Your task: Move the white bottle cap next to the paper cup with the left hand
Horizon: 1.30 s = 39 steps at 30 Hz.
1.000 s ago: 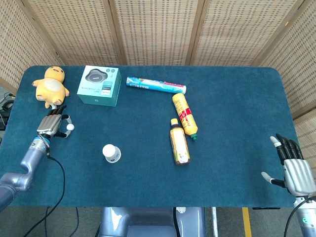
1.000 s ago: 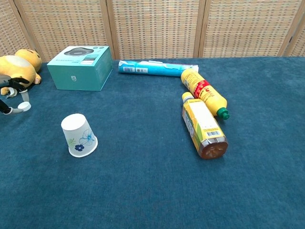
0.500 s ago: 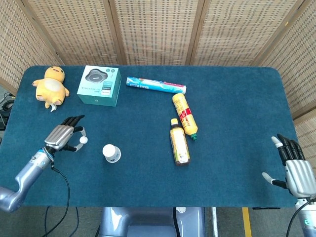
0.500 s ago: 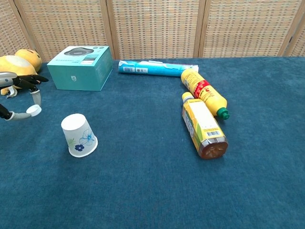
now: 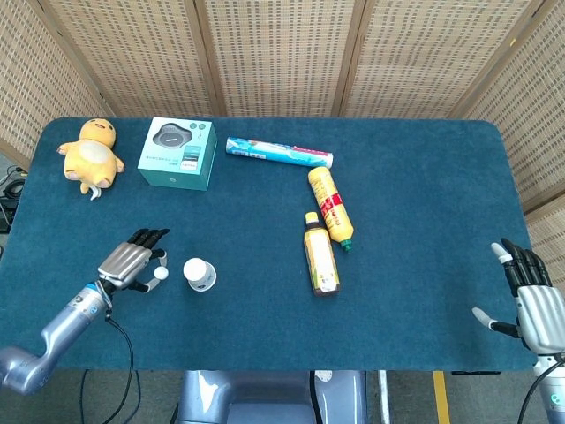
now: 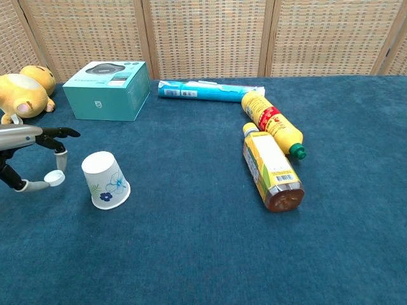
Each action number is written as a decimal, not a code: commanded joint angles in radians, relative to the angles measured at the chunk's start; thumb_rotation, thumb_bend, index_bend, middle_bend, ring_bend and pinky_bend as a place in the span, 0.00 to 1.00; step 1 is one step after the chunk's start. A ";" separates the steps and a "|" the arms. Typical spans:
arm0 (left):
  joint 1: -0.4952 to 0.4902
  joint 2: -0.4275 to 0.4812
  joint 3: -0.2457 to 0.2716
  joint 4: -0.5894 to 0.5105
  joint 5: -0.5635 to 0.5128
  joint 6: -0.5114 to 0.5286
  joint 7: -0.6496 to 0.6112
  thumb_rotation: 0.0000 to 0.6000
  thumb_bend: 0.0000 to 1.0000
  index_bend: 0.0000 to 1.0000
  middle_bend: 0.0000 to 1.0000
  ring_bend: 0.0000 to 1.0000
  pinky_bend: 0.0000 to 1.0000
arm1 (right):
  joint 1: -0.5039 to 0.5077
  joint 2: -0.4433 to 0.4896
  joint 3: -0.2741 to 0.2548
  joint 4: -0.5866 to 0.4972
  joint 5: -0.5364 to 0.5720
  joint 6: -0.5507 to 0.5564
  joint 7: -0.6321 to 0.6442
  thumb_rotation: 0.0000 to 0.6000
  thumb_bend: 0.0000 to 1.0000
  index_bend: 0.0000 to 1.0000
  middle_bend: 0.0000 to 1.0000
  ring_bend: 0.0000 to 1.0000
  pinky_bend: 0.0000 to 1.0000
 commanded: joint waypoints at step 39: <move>0.023 0.040 -0.013 -0.104 -0.016 0.102 -0.024 1.00 0.21 0.00 0.00 0.00 0.00 | -0.002 0.001 -0.004 -0.006 -0.006 0.002 0.024 1.00 0.00 0.02 0.00 0.00 0.00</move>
